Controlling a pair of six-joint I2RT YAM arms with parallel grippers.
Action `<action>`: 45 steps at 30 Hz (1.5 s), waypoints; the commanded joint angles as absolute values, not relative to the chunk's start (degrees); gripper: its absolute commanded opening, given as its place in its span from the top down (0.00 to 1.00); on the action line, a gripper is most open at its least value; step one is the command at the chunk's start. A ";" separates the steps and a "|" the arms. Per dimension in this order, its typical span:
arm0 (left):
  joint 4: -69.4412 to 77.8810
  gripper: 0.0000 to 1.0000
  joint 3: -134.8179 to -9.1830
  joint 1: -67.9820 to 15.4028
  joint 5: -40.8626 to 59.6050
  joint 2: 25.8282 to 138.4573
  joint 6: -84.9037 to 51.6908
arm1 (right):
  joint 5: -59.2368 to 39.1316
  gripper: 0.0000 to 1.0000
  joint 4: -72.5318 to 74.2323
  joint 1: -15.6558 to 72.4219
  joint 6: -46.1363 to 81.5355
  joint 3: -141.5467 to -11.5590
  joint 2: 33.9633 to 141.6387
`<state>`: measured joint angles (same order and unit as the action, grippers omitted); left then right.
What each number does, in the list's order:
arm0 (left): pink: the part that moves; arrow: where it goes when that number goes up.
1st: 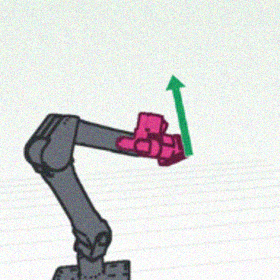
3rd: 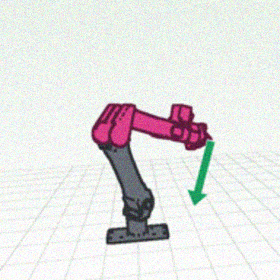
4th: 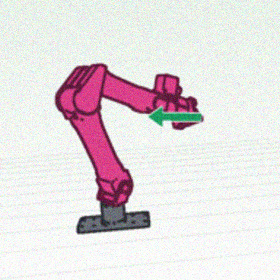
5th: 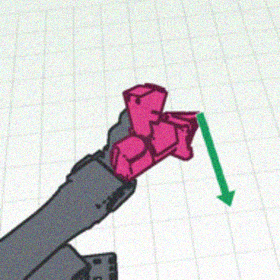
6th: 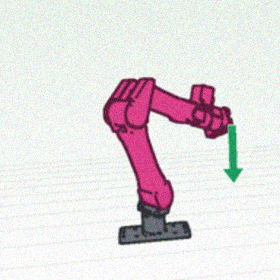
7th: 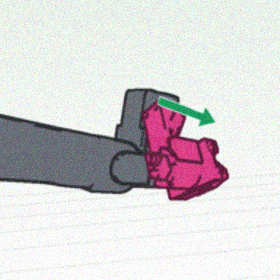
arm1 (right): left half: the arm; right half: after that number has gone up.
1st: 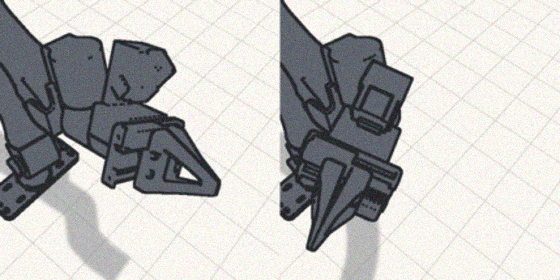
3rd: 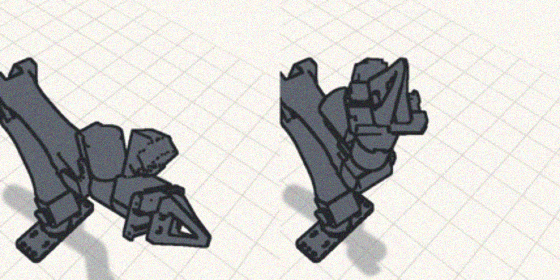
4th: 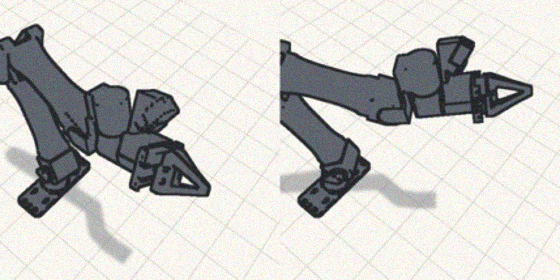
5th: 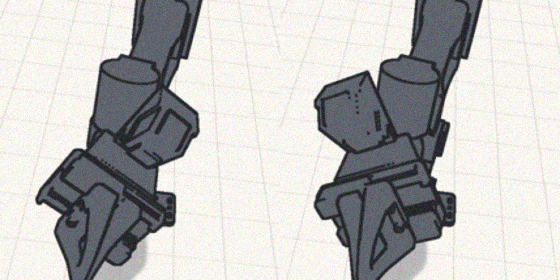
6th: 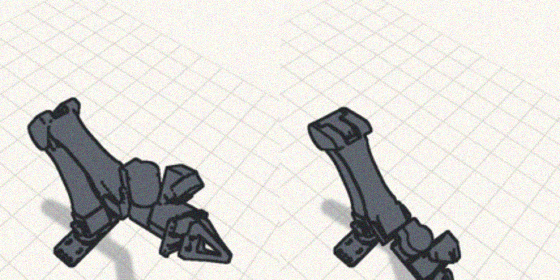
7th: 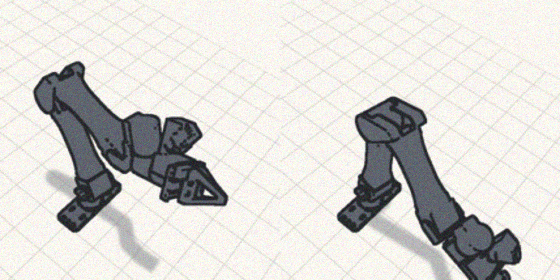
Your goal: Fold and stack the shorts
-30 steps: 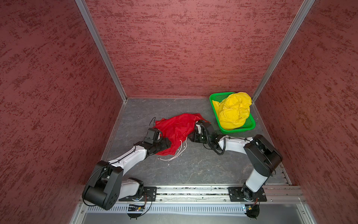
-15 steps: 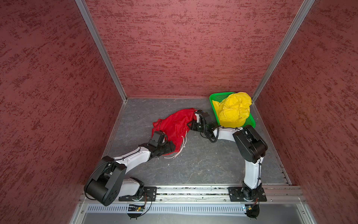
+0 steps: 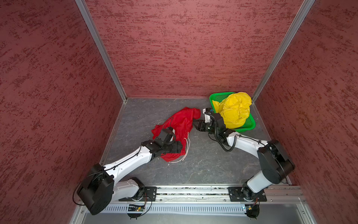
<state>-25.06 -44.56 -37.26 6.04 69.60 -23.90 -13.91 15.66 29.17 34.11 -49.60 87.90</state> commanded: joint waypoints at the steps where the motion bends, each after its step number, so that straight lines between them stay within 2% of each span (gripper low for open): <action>1: -33.50 0.17 -50.91 -37.88 6.64 70.15 -4.59 | -13.75 0.50 17.23 27.45 35.38 -44.17 83.59; 5: -37.85 0.16 -53.14 -39.33 11.67 72.25 14.23 | -13.47 0.50 17.14 27.18 36.33 -39.49 77.00; 9: -42.18 0.17 -54.35 -42.74 8.93 75.67 27.58 | -12.75 0.49 17.23 27.08 37.22 -36.21 73.90; 12: -43.95 0.18 -55.50 -43.21 8.32 79.34 33.34 | -12.88 0.49 17.54 27.07 37.82 -34.74 73.10; 18: -37.88 0.23 -52.93 -40.21 11.03 84.91 42.94 | -12.92 0.49 17.77 27.07 37.95 -33.97 72.57; 21: -34.56 0.25 -52.13 -38.18 14.37 85.92 44.32 | -12.76 0.49 19.03 27.07 38.77 -32.90 71.77; 26: -28.35 0.27 -50.77 -38.17 14.37 87.98 44.85 | -12.52 0.49 20.58 27.11 40.03 -31.22 71.10; 34: -26.44 0.33 -50.38 -38.18 16.63 92.17 46.14 | -12.83 0.49 21.26 27.09 40.69 -30.50 70.53; 38: -25.44 0.36 -50.57 -38.60 14.55 95.00 46.49 | -12.74 0.49 21.25 27.07 40.62 -30.32 70.40; 43: -23.65 0.45 -50.89 -38.88 11.92 98.88 45.72 | -12.96 0.49 21.53 27.07 41.04 -29.97 70.49; 45: -23.47 0.55 -51.26 -39.16 11.00 99.74 44.93 | -13.17 0.49 21.45 27.07 41.23 -29.88 70.40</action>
<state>-23.18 -51.59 -38.61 12.99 96.82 45.60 -13.67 19.90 27.16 40.10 -30.76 71.44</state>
